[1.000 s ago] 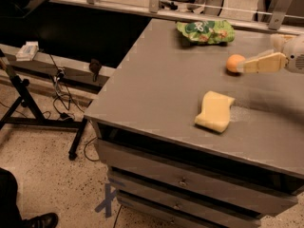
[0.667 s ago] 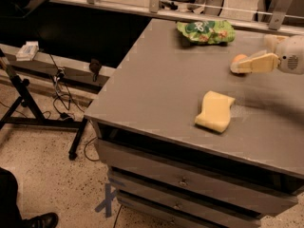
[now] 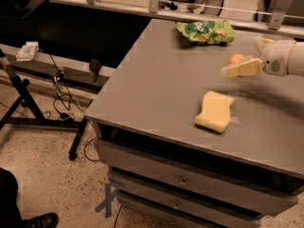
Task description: Move orange near green rice chip bag
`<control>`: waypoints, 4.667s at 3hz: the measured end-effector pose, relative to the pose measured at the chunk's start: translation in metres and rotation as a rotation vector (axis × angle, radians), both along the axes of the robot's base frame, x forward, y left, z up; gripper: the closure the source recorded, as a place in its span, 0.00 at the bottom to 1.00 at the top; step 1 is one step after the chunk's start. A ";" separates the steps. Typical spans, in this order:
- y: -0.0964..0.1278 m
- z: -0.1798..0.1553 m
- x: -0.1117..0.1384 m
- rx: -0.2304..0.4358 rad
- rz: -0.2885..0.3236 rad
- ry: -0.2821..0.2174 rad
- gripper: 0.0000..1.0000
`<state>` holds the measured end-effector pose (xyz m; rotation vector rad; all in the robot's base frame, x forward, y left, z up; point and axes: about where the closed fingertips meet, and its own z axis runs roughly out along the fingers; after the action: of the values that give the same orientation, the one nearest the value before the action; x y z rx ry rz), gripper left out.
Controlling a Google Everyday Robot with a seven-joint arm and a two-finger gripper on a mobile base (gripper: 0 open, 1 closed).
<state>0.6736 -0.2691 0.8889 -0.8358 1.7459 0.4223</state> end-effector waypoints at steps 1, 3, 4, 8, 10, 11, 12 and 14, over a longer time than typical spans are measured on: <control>-0.005 -0.011 0.015 -0.016 -0.006 -0.008 0.00; -0.021 -0.020 0.027 -0.019 -0.028 -0.009 0.40; -0.030 -0.025 0.023 -0.019 -0.036 0.001 0.64; 0.057 0.008 0.078 0.105 0.111 -0.093 1.00; 0.076 0.000 0.115 0.116 0.105 -0.147 1.00; 0.077 0.008 0.133 0.112 0.098 -0.182 1.00; 0.075 0.008 0.140 0.104 0.095 -0.190 1.00; 0.066 0.005 0.144 0.084 0.079 -0.176 0.59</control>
Offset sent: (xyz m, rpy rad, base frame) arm 0.0343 -0.0323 -0.0201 -0.0324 -0.0148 -0.0511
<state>0.8178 -0.2031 0.8944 -0.8579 1.5267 0.4579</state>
